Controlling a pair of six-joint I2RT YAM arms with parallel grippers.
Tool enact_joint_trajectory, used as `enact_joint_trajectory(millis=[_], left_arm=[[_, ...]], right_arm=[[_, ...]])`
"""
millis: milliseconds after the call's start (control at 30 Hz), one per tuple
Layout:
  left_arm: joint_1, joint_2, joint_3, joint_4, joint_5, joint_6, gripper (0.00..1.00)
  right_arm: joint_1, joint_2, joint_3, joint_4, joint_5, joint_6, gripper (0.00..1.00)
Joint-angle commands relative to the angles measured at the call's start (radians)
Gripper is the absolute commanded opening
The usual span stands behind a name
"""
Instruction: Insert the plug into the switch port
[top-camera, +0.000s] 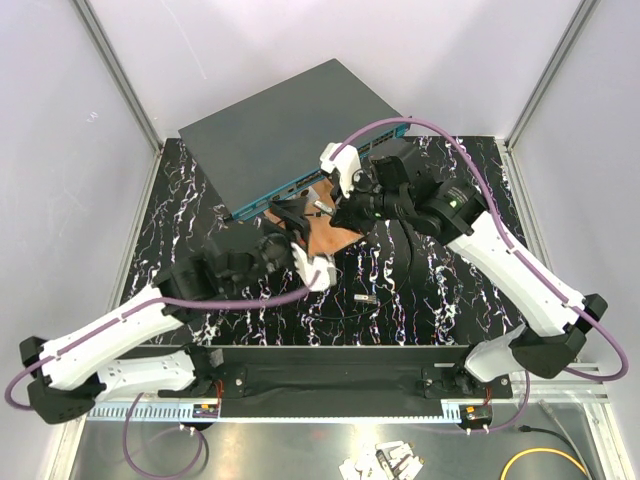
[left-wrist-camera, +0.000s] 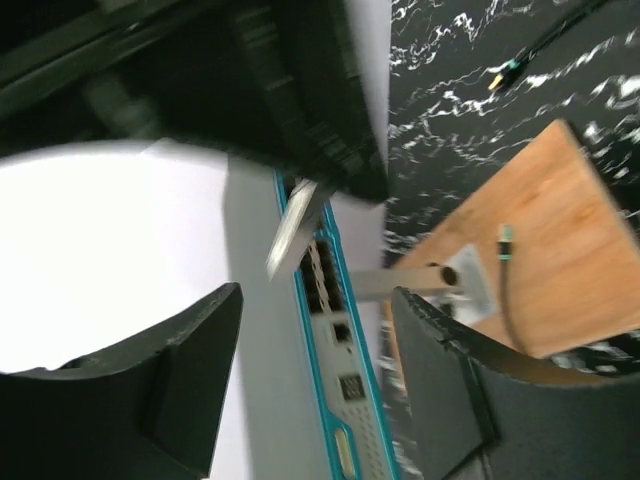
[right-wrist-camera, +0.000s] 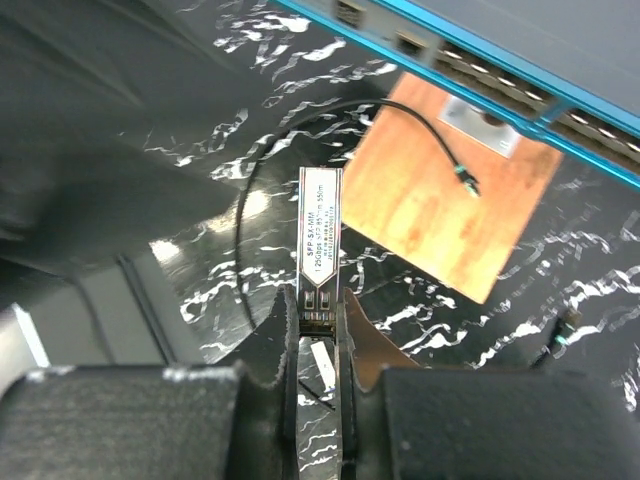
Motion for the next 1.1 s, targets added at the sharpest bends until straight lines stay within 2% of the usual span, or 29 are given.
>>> enact_joint_trajectory(millis=[0, 33, 67, 100, 133, 167, 200, 233, 267, 300, 333, 400, 433, 600, 733, 833, 933, 1067], left_arm=[[0.081, -0.066, 0.124, -0.090, -0.026, -0.361, 0.70], [0.119, -0.078, 0.144, -0.107, 0.005, -0.526, 0.73], [0.160, -0.092, 0.159, -0.124, 0.047, -0.614, 0.75], [0.251, -0.100, 0.194, -0.139, 0.077, -0.698, 0.75], [0.299, -0.110, 0.207, -0.168, 0.115, -0.862, 0.75], [0.347, -0.123, 0.210, -0.169, 0.170, -0.938, 0.76], [0.436, -0.152, 0.210, -0.170, 0.177, -1.016, 0.80], [0.488, -0.163, 0.211, -0.173, 0.212, -1.169, 0.80], [0.545, -0.173, 0.211, -0.196, 0.258, -1.245, 0.81], [0.659, -0.181, 0.210, -0.210, 0.275, -1.327, 0.82], [0.717, -0.205, 0.196, -0.224, 0.295, -1.460, 0.84], [0.865, -0.232, 0.170, -0.242, 0.365, -1.576, 0.86], [0.908, -0.260, 0.134, -0.241, 0.397, -1.674, 0.87], [1.131, -0.311, -0.008, -0.196, 0.595, -1.937, 0.92], [1.180, -0.316, -0.123, -0.069, 0.710, -2.076, 0.96], [1.203, -0.292, -0.195, 0.087, 0.783, -2.200, 0.99], [1.214, -0.262, -0.250, 0.211, 0.832, -2.261, 0.99], [1.214, -0.236, -0.284, 0.264, 0.827, -2.256, 0.99]], right_arm=[[0.001, -0.046, -0.041, 0.110, 0.120, 0.053, 0.00], [0.001, -0.051, -0.053, 0.116, 0.128, 0.062, 0.00], [0.001, -0.051, -0.073, 0.122, 0.135, 0.081, 0.00], [0.001, -0.046, -0.082, 0.139, 0.166, 0.096, 0.00], [0.000, -0.043, -0.088, 0.146, 0.181, 0.113, 0.00], [0.001, -0.036, -0.088, 0.147, 0.188, 0.145, 0.00], [0.003, -0.019, -0.087, 0.147, 0.194, 0.160, 0.00], [0.000, -0.011, -0.084, 0.151, 0.209, 0.188, 0.00], [-0.001, 0.000, -0.070, 0.153, 0.224, 0.240, 0.00], [0.003, 0.030, -0.059, 0.136, 0.234, 0.256, 0.00], [0.004, 0.047, -0.045, 0.128, 0.267, 0.256, 0.00], [0.004, 0.087, -0.009, 0.111, 0.287, 0.316, 0.00], [0.006, 0.098, 0.004, 0.105, 0.286, 0.323, 0.00], [0.018, 0.126, 0.019, 0.093, 0.306, 0.380, 0.00], [0.027, 0.129, 0.016, 0.108, 0.342, 0.420, 0.00], [0.045, 0.136, 0.015, 0.111, 0.382, 0.438, 0.00], [0.070, 0.147, 0.012, 0.102, 0.404, 0.472, 0.00], [0.107, 0.146, 0.002, 0.104, 0.450, 0.464, 0.00]])
